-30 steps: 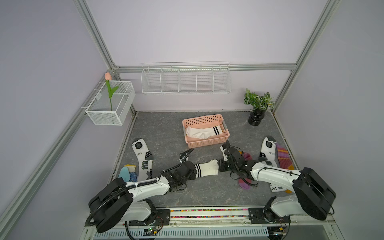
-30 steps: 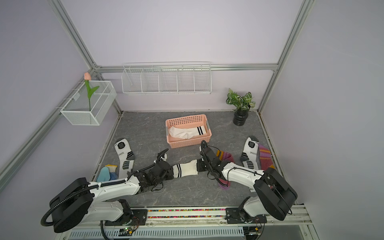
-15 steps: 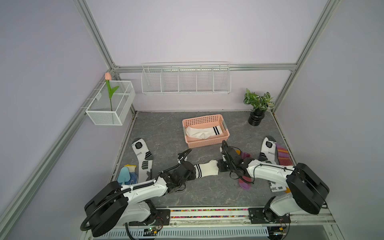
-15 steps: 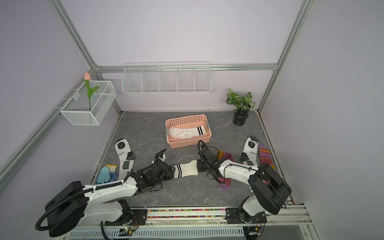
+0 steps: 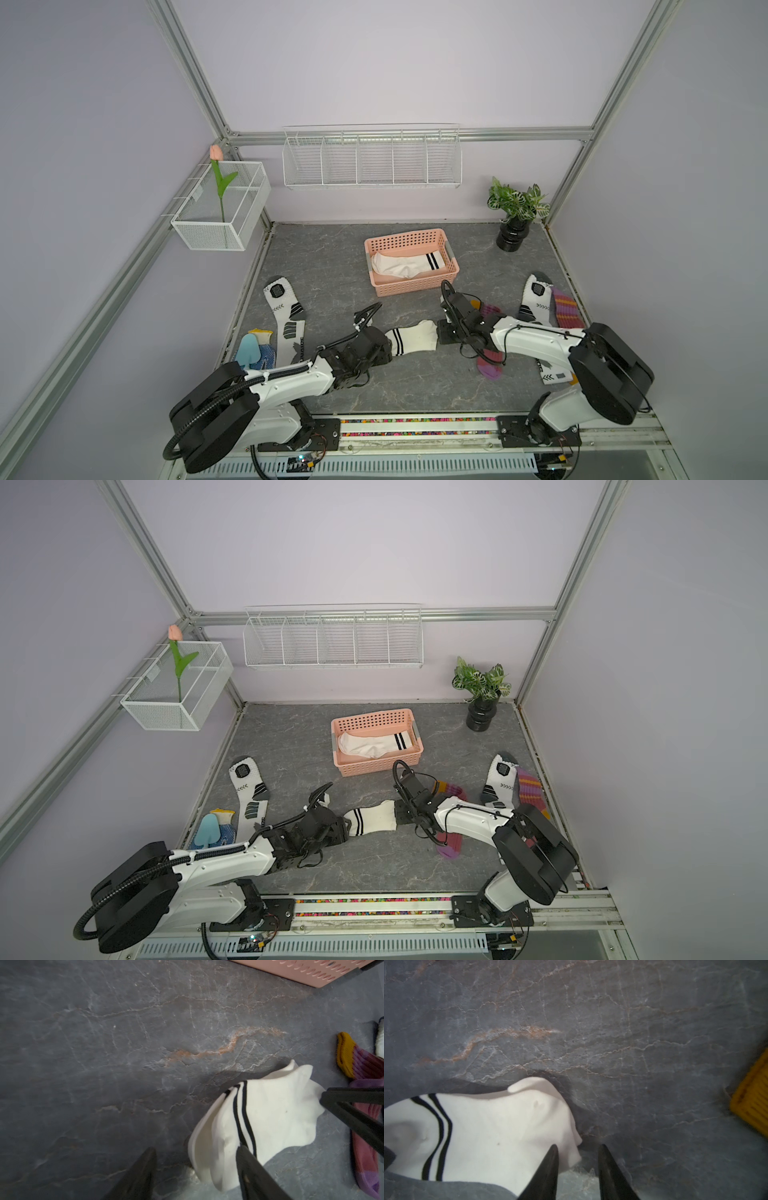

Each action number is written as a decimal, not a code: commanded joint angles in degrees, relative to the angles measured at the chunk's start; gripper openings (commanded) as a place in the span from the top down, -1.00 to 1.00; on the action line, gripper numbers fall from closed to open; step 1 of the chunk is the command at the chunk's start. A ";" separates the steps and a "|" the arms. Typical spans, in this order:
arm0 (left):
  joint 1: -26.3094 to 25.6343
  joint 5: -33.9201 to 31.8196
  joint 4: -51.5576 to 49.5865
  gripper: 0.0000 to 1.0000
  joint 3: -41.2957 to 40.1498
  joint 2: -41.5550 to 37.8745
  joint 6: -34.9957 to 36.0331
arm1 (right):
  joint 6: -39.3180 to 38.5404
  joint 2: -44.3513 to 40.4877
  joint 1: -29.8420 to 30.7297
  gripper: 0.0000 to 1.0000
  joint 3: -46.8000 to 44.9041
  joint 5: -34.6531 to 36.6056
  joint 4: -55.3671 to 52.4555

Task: Place the socks together as a pair
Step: Adjust the sock to the sock, then pick up a pair of socks from the center of the board.

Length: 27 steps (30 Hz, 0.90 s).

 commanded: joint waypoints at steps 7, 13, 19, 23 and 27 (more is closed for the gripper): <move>0.17 1.39 3.33 -0.02 -0.72 3.37 -2.61 | -0.73 2.14 0.38 0.41 1.31 1.30 -2.00; 0.21 1.94 5.22 0.38 -0.75 4.68 -2.97 | -0.41 2.30 0.48 0.41 1.31 1.14 -2.00; 0.19 2.86 5.51 0.78 0.09 5.02 -2.68 | 1.11 -0.60 0.41 0.38 -0.02 1.07 -1.24; 0.21 3.22 2.99 0.98 1.95 2.74 -2.01 | 4.14 -4.49 -0.02 0.26 -2.11 1.55 -0.20; 0.21 3.30 -1.19 1.00 4.65 0.08 -1.23 | 8.13 -8.67 -0.19 -0.01 -4.20 1.54 0.76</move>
